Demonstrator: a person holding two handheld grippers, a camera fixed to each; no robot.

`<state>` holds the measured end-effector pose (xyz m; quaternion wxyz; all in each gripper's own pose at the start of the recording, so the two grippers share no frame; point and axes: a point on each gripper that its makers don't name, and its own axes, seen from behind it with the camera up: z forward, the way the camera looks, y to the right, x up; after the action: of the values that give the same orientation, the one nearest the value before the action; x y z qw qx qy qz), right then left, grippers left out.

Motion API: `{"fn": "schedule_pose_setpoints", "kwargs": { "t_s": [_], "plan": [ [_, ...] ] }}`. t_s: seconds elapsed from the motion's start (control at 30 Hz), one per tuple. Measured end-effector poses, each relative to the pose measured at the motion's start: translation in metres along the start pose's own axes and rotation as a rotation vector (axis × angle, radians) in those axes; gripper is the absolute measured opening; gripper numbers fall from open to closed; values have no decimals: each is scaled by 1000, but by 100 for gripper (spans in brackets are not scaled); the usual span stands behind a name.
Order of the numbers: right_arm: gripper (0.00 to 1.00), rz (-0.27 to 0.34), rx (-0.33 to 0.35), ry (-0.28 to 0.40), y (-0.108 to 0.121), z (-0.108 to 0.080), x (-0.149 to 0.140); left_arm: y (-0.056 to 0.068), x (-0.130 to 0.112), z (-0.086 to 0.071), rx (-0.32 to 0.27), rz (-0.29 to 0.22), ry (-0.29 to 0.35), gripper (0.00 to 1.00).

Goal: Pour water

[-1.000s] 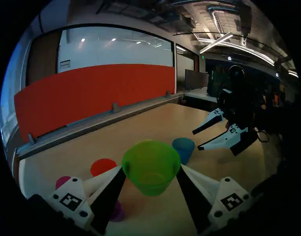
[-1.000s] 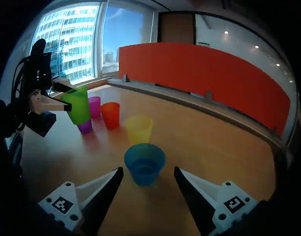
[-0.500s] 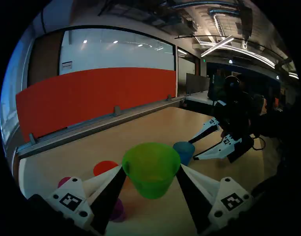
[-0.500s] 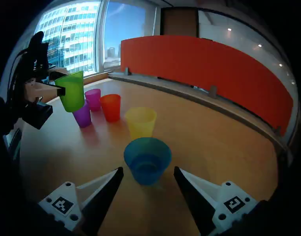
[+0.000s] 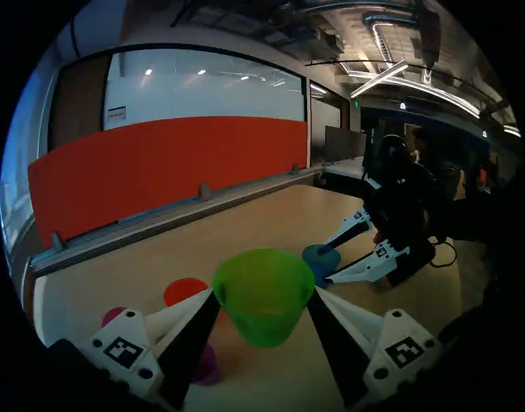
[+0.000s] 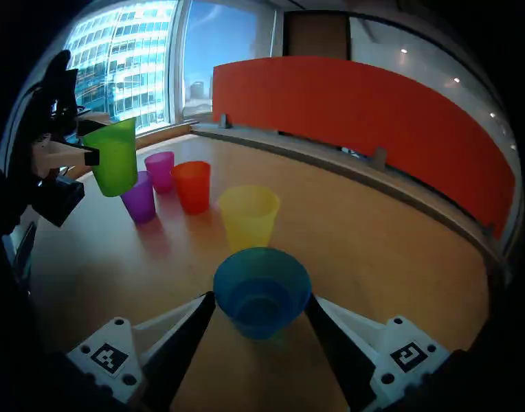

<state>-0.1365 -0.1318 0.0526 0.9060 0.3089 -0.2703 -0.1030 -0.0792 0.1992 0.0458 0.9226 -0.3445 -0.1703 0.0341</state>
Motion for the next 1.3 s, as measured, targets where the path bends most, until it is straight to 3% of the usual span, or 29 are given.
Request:
{"fn": "schedule_pose_setpoints", "kwargs": {
  "t_s": [0.3, 0.43, 0.7, 0.9, 1.3],
  "plan": [
    [100, 5, -5, 7, 1, 10, 2, 0, -2, -2, 1, 0, -2, 86],
    [91, -6, -11, 11, 3, 11, 2, -1, -3, -3, 3, 2, -4, 86],
    [90, -7, -23, 20, 4, 8, 2, -1, -3, -6, 7, 1, 1, 86],
    [90, -14, -31, 51, 1, -5, 13, -1, -1, -11, 11, 3, 7, 86],
    [90, -31, -41, 160, -18, -51, 59, 1, 5, -25, 24, 5, 39, 86]
  ]
}}
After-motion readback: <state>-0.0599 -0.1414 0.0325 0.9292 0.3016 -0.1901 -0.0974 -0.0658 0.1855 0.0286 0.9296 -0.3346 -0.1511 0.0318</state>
